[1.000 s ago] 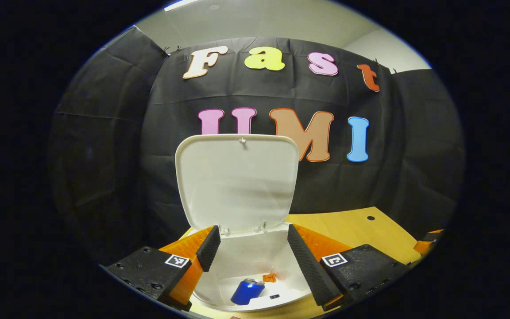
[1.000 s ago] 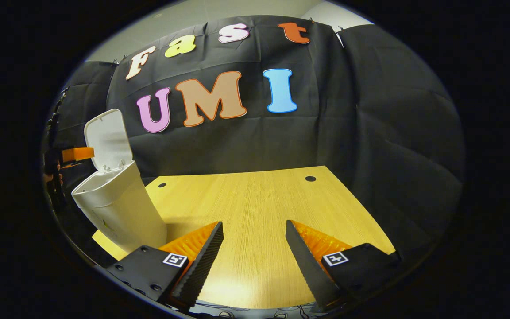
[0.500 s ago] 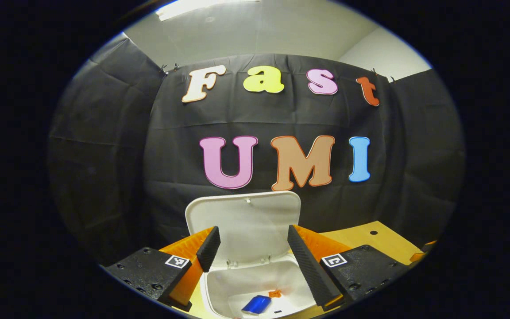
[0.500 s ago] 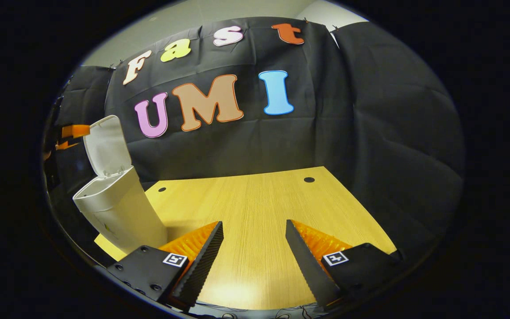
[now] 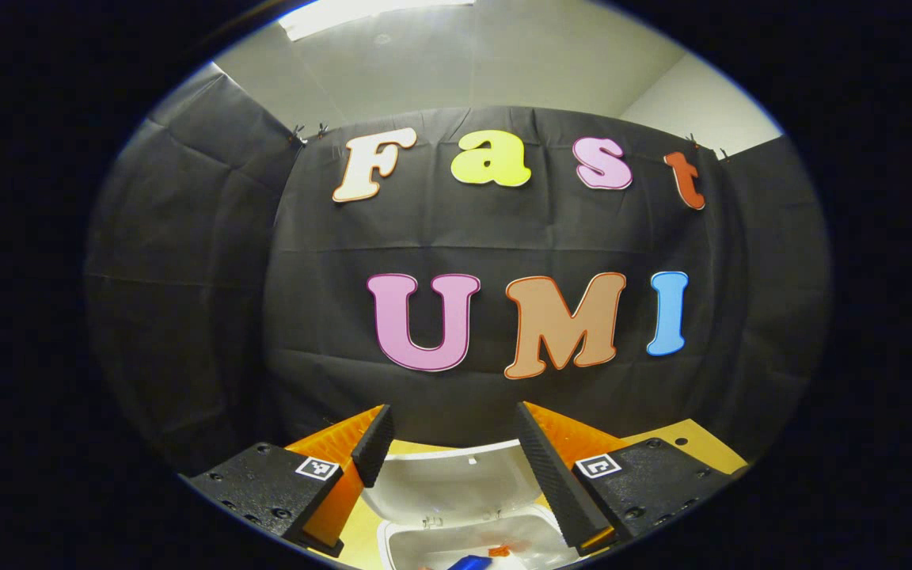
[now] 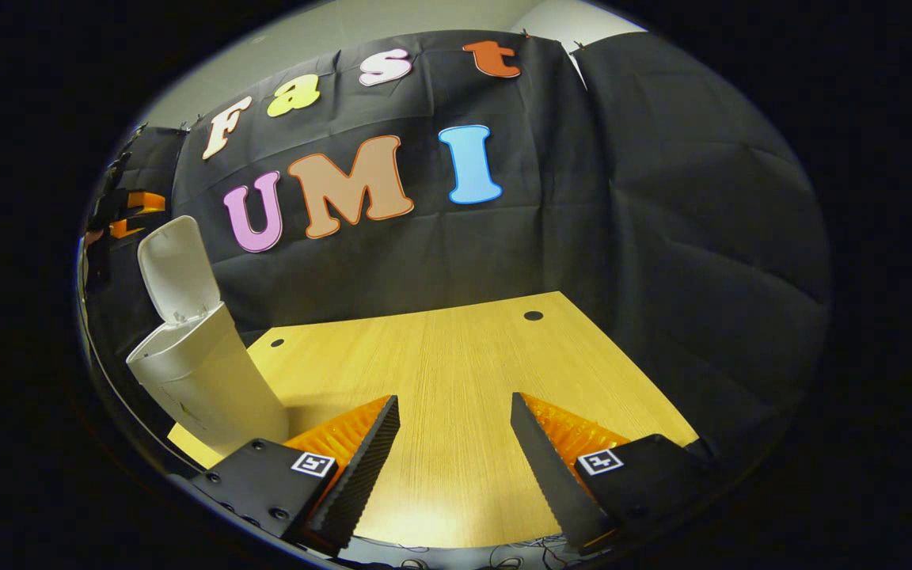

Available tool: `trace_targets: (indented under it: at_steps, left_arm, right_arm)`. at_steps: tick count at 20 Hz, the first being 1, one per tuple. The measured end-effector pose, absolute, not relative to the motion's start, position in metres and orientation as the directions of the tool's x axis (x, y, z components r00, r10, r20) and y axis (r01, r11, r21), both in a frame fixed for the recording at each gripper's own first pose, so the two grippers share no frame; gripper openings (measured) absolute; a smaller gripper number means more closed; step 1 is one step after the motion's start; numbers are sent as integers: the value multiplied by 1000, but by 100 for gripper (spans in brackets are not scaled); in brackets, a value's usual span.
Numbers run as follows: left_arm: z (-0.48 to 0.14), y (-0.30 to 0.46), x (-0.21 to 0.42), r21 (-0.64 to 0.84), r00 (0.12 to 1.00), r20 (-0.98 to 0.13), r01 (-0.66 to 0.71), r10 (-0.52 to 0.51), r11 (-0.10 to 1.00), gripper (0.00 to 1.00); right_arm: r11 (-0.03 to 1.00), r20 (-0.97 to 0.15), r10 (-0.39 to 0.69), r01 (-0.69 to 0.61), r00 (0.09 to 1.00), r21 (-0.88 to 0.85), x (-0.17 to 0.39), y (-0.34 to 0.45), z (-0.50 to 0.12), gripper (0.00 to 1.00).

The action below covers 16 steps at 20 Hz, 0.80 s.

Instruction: Press the lid of the desktop garbage bin to open it, pick up the crumpled paper on the desktop and throw it into the bin, then pick up the pop can on the desktop and drop it into the bin, and finally close the garbage bin lid.

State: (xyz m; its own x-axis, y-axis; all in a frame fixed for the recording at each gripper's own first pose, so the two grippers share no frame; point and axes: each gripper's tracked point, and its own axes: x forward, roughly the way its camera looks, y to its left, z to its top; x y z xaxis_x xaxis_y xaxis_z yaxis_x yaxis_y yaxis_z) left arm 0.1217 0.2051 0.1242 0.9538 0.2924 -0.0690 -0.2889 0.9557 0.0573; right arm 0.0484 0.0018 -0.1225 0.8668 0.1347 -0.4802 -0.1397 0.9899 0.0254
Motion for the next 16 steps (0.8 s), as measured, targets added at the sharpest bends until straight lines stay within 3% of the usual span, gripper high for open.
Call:
trace_targets:
  at_steps: [6, 16]
  left_arm:
    - [90, 221, 140, 48, 936, -164, -309, 312, 950, 93]
    - [89, 198, 102, 81, 958, -41, -282, 285, 956, 94]
  right_arm:
    - [995, -475, 99, -91, 874, 40, 47, -16, -119, 95]
    - [991, -478, 132, -115, 869, 64, 47, -9, -124, 95]
